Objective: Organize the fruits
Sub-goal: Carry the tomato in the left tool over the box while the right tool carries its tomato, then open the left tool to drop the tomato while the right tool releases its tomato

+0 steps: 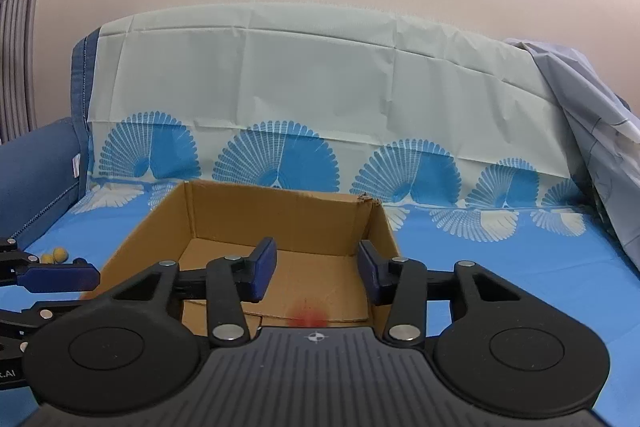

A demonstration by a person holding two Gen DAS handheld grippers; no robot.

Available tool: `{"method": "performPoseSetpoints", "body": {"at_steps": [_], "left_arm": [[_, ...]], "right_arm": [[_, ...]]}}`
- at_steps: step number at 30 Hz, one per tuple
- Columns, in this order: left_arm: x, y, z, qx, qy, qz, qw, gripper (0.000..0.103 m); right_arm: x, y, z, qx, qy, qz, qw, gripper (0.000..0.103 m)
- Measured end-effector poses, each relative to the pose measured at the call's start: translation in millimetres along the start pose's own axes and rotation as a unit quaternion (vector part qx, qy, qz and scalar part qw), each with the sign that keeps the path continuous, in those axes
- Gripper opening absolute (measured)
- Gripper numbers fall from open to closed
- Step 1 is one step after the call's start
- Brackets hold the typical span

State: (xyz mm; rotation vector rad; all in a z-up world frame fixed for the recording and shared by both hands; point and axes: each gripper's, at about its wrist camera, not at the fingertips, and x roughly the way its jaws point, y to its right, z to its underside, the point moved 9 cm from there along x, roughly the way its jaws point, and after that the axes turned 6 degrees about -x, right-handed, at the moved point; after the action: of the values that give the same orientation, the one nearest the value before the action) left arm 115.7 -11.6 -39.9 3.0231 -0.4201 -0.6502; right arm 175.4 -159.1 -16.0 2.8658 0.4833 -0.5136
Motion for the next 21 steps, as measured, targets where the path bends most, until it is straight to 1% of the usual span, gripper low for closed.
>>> {"method": "performPoseSetpoints", "body": {"at_steps": [5, 8, 11, 13, 17, 21], "left_arm": [[-0.1, -0.3, -0.5, 0.000, 0.005, -0.006, 1.0000, 0.035], [-3.6, 1.4, -1.5, 0.002, 0.018, -0.007, 0.9998, 0.035], [-10.3, 6.8, -2.5, 0.019, 0.040, -0.007, 0.9990, 0.031], [-14.8, 8.3, -2.1, 0.031, 0.048, -0.009, 0.9983, 0.028], [-19.5, 2.7, 2.1, 0.025, 0.029, -0.013, 0.9992, 0.028], [-29.7, -5.0, 2.0, 0.025, 0.028, -0.026, 0.9990, 0.028]], "right_arm": [[1.2, 0.8, 0.7, 0.000, -0.003, 0.005, 1.000, 0.047], [1.6, 2.6, 0.6, 0.005, -0.004, 0.011, 1.000, 0.048], [2.2, 1.9, 0.2, 0.009, -0.004, 0.015, 1.000, 0.048], [1.3, 0.4, -0.4, 0.011, -0.002, 0.017, 1.000, 0.048], [-2.4, -5.7, -3.6, 0.021, 0.007, 0.019, 1.000, 0.048], [-8.4, -14.8, -9.0, 0.032, 0.019, 0.017, 0.999, 0.048]]}}
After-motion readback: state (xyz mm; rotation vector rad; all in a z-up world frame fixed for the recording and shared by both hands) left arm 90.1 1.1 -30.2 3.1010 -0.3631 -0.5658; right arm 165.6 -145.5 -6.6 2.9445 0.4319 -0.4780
